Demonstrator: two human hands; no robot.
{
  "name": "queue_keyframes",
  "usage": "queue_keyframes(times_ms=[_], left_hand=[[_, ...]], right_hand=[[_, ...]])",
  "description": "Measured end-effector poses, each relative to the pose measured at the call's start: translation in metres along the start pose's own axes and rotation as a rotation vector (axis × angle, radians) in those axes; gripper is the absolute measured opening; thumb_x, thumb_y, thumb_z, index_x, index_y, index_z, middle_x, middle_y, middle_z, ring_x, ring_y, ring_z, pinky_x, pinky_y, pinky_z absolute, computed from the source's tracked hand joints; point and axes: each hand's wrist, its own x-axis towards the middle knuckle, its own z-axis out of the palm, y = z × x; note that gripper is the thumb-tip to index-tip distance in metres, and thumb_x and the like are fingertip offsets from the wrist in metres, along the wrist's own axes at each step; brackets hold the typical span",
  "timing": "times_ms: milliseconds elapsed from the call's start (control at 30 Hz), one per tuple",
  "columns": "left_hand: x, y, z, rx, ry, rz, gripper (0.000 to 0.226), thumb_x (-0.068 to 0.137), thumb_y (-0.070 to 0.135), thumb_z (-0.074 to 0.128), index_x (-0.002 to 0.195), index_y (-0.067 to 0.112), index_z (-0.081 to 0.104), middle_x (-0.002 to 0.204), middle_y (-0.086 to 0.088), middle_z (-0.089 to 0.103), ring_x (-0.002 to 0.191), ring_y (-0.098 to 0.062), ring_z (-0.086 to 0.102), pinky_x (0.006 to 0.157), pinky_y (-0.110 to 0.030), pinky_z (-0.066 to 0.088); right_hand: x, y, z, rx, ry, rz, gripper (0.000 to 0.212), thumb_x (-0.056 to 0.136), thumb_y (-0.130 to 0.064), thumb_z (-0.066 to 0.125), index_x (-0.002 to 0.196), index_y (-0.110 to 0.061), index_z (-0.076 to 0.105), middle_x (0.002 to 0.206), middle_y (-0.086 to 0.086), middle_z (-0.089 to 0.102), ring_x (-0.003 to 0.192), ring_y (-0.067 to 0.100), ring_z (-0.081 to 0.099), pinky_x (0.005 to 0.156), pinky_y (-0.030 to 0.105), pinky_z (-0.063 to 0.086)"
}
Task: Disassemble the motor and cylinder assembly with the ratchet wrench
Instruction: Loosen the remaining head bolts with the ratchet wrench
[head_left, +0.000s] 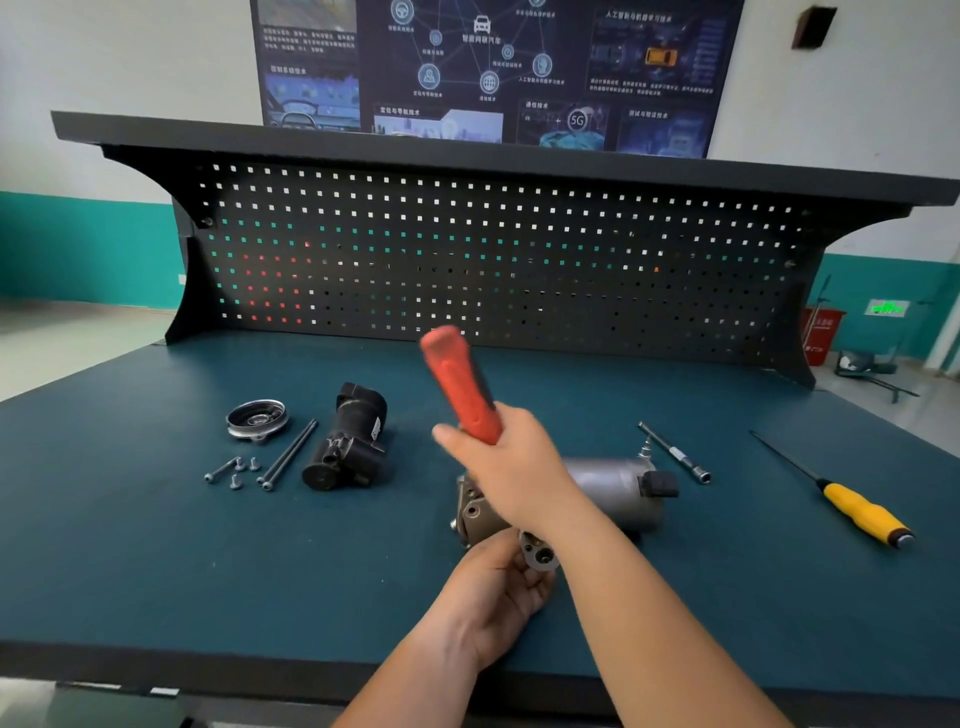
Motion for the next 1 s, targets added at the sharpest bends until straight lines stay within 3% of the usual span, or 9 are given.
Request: queue_keyframes(times_ms=[233, 367, 500, 700, 1000], left_hand=[[0.001, 0.001, 0.004, -0.023, 0.058, 0.002, 0.016, 0.068, 0.026, 0.066, 0.067, 0.012, 0.074, 0.069, -0.004, 0.071, 0.054, -0.009, 0.065, 0.051, -0.018, 0.049], [0.001, 0.000, 0.007, -0.017, 0.039, 0.023, 0.018, 0.068, 0.024, 0.064, 0.058, 0.013, 0.074, 0.064, -0.003, 0.070, 0.051, -0.007, 0.063, 0.048, -0.016, 0.048], [-0.001, 0.000, 0.006, -0.021, 0.033, 0.030, 0.019, 0.069, 0.023, 0.064, 0.056, 0.014, 0.074, 0.064, -0.002, 0.070, 0.052, -0.008, 0.064, 0.049, -0.016, 0.049], [-0.001, 0.001, 0.006, -0.019, 0.051, 0.010, 0.016, 0.066, 0.025, 0.066, 0.056, 0.016, 0.075, 0.064, -0.002, 0.070, 0.052, -0.009, 0.064, 0.054, -0.019, 0.048], [0.003, -0.001, 0.004, 0.037, 0.011, -0.023, 0.021, 0.066, 0.035, 0.067, 0.072, 0.017, 0.076, 0.075, -0.002, 0.072, 0.062, -0.009, 0.066, 0.060, -0.022, 0.051]], right_hand=[[-0.010, 0.018, -0.040, 0.867, 0.522, 0.164, 0.036, 0.094, -0.013, 0.053, 0.065, -0.020, 0.033, 0.038, -0.012, 0.027, 0.030, 0.002, 0.022, 0.030, 0.014, 0.018], [-0.024, 0.040, -0.051, 1.141, 0.796, 0.272, 0.037, 0.097, -0.020, 0.047, 0.065, -0.022, 0.028, 0.039, -0.012, 0.020, 0.030, 0.003, 0.019, 0.030, 0.016, 0.017], [-0.035, 0.052, -0.046, 1.311, 0.921, 0.314, 0.037, 0.097, -0.023, 0.046, 0.065, -0.021, 0.027, 0.041, -0.011, 0.020, 0.031, 0.006, 0.019, 0.031, 0.016, 0.019], [-0.025, 0.042, -0.045, 1.109, 0.813, 0.199, 0.039, 0.097, -0.018, 0.047, 0.064, -0.023, 0.026, 0.041, -0.012, 0.020, 0.032, 0.003, 0.019, 0.031, 0.016, 0.017], [0.002, 0.006, -0.033, 0.466, 0.230, 0.143, 0.027, 0.092, -0.015, 0.058, 0.070, -0.018, 0.042, 0.038, -0.011, 0.034, 0.032, 0.004, 0.028, 0.033, 0.016, 0.024]])
